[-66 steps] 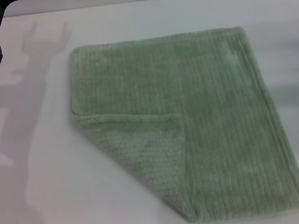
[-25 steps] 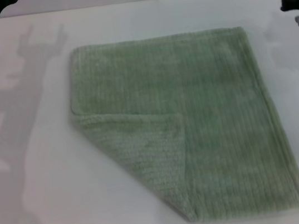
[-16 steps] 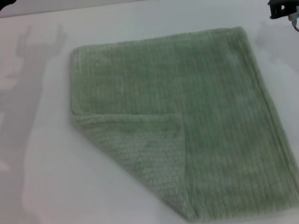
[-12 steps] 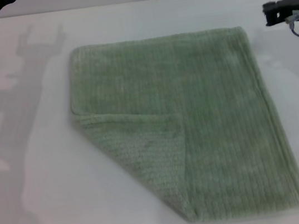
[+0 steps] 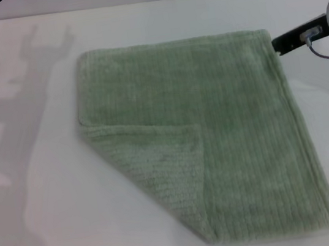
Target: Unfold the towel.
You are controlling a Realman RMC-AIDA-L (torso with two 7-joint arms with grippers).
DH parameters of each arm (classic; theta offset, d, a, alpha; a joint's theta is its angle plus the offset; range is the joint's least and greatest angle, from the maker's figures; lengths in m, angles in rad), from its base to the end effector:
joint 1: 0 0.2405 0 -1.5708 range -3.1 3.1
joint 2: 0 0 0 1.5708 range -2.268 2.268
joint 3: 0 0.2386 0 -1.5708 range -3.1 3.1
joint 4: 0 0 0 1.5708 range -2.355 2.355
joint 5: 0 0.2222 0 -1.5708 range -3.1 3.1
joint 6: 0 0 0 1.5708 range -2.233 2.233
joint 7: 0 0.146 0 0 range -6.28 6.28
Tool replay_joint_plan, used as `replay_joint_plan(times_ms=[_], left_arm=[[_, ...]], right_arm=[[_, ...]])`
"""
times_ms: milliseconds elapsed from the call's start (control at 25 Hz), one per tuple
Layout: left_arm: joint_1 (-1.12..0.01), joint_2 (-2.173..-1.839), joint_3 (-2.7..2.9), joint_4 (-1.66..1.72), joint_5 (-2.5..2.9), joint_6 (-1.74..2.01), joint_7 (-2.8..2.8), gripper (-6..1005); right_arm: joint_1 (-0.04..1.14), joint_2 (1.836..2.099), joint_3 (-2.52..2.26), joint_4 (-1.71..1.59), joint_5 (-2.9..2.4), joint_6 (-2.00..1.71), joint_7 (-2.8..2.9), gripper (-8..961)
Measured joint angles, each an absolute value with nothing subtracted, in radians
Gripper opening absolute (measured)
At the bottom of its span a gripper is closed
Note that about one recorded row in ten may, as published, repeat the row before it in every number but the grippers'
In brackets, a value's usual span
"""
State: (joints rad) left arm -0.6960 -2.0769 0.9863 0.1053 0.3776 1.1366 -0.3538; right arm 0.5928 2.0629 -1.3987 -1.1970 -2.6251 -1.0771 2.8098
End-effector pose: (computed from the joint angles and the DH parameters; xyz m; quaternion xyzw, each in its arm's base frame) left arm -0.2582 0.4163 0.0322 -0.6715 -0.1950 -0.3910 0.5986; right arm 0.1863 0.4123 0.0080 -0.8458 0.4130 -0.0497 0.3341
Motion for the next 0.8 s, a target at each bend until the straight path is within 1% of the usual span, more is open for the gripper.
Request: replay_joint_plan(times_ms=[160,520,800], left_arm=[[-0.696,-2.077,0.986,0.106,0.379,1.145,-0.354,815],[-0.697,-2.077,0.986,0.106,0.380,1.146,-0.353,816],[-0.704,-2.077,0.986,0.106,0.380,1.147,-0.353,816]], right_arm=[[0.657,2.051,-1.378,-1.114,-2.619,-1.131,2.800,4],[0.772,2.054,-1.266,-0.935,-2.607,-1.198,2.679,4],[0.828,2.042,-1.232,-0.839,-2.588,-1.207,2.633,4]])
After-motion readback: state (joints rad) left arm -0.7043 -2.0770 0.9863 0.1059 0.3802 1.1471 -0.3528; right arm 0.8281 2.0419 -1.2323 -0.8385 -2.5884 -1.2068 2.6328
